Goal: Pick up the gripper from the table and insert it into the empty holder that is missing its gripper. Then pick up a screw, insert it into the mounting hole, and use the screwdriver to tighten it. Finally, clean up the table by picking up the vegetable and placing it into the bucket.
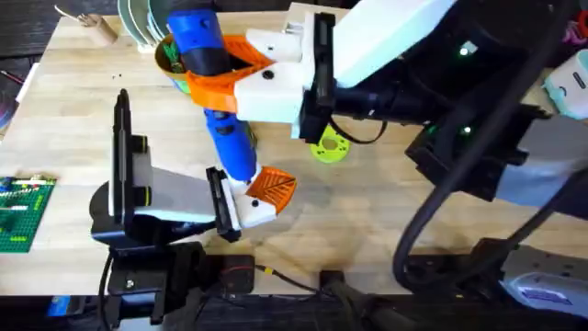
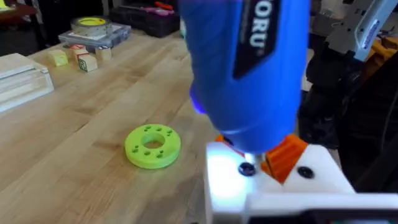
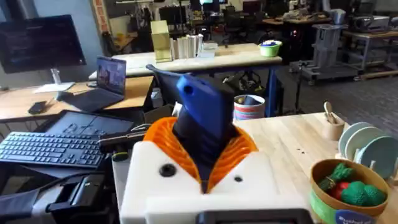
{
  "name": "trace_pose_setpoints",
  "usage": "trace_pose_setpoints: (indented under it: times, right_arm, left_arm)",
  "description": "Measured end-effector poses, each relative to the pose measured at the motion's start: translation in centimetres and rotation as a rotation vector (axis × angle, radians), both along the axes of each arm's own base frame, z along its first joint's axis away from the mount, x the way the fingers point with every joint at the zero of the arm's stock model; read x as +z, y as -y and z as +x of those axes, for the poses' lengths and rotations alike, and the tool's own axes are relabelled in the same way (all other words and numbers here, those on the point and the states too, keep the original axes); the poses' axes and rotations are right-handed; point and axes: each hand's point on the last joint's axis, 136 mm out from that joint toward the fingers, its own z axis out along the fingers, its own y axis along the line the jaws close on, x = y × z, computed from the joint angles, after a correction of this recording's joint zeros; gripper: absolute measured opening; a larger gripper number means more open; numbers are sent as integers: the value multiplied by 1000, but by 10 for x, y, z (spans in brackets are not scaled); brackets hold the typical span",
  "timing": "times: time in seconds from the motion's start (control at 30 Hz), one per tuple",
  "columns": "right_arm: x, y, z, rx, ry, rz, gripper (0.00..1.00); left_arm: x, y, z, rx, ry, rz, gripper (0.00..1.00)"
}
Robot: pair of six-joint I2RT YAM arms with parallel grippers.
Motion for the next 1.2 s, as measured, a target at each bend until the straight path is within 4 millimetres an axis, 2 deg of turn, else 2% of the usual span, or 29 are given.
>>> trace_pose_setpoints:
  times: [0.37,0.6,1.2]
  right_arm:
    - [3,7,10,-25,9,8,27]
    - [12,9,7,-14,25,42,27]
    - [9,6,3,7,-15,36,27]
  left_arm:
    - [0,0,0,0,0,0,3]
    - [0,0,0,0,2,0,3]
    - [0,0,0,0,3,0,3]
